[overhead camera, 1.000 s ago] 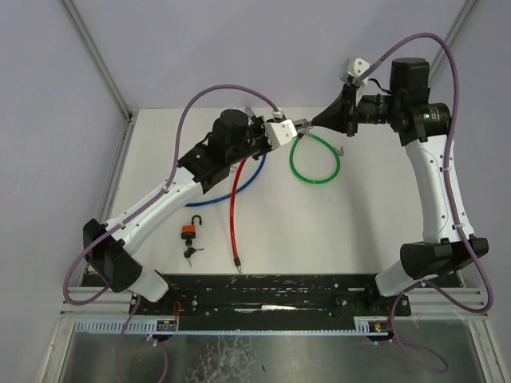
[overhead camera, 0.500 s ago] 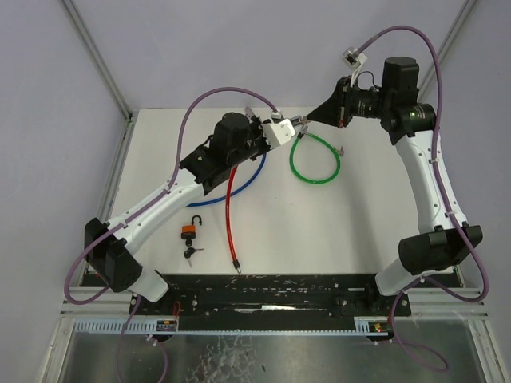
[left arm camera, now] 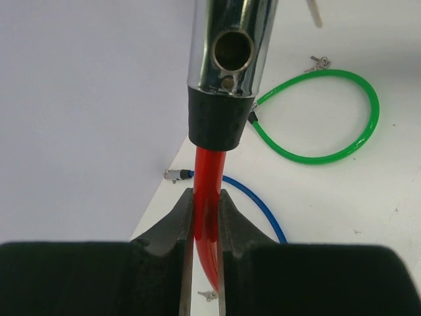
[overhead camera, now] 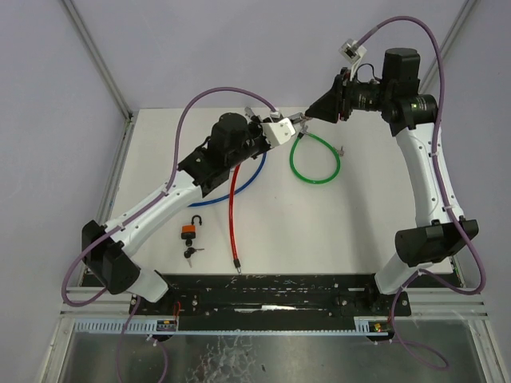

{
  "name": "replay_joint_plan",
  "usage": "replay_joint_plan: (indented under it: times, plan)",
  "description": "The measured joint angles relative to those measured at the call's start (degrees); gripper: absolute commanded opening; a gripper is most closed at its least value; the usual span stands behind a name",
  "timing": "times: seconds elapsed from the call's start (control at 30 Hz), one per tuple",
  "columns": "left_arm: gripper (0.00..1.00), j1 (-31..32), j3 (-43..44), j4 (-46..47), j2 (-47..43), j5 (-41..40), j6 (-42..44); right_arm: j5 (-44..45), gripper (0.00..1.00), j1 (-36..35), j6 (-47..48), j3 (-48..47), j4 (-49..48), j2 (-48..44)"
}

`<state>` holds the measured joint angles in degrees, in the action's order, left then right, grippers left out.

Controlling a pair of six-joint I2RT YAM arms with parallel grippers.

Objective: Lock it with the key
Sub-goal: Adjust the key in the lock.

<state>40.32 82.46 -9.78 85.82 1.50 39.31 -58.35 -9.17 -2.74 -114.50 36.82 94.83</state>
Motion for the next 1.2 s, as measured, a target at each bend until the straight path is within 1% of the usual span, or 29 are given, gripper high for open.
replay_joint_plan:
  times: [0.13,0.2,0.37,0.5,0.57,0.67,0.8,0.9,1.03,1.2]
  plan:
    - [0.0,0.2,-0.35,0.92,-0.94,0.09,0.0,-1.14,0.66,0.15,7.13,-0.42,2.12,-0.55]
    - [0.0,0.24,-0.79,1.44,-1.55,0.24,0.0,-1.66,0.71,0.66,11.43,-0.09,3.08,-1.64]
    - [0.0,0.85,-3.23,4.9,-3.28,-0.61,0.11,-4.92,0.73,3.02,20.79,3.93,3.78,-8.33]
    - [0.0,2.47,-6.88,10.1,-4.81,-4.55,1.66,-8.28,0.73,3.61,26.18,4.66,3.8,-11.96]
    - [0.0,3.54,-8.79,12.98,-5.42,-7.23,2.75,-10.64,0.74,3.52,25.83,7.37,0.96,-13.07]
    - [0.0,4.46,-10.67,16.55,-5.97,-10.21,3.76,-13.2,0.75,2.4,22.08,15.45,-6.54,-13.81]
    - [0.0,4.98,-11.32,19.17,-6.25,-11.76,3.93,-13.33,0.75,-0.79,19.65,20.44,-11.34,-10.36]
    - [0.0,5.03,-11.34,20.24,-6.49,-12.07,3.82,-13.9,0.75,-2.69,18.6,22.16,-13.6,-8.79]
    - [0.0,5.03,-11.34,21.86,-6.51,-12.04,3.63,-15.91,0.74,-3.58,17.94,22.21,-15.72,-8.98]
    - [0.0,5.03,-11.37,23.45,-6.51,-11.96,2.38,-17.79,0.74,-3.58,19.58,20.35,-14.27,-9.49]
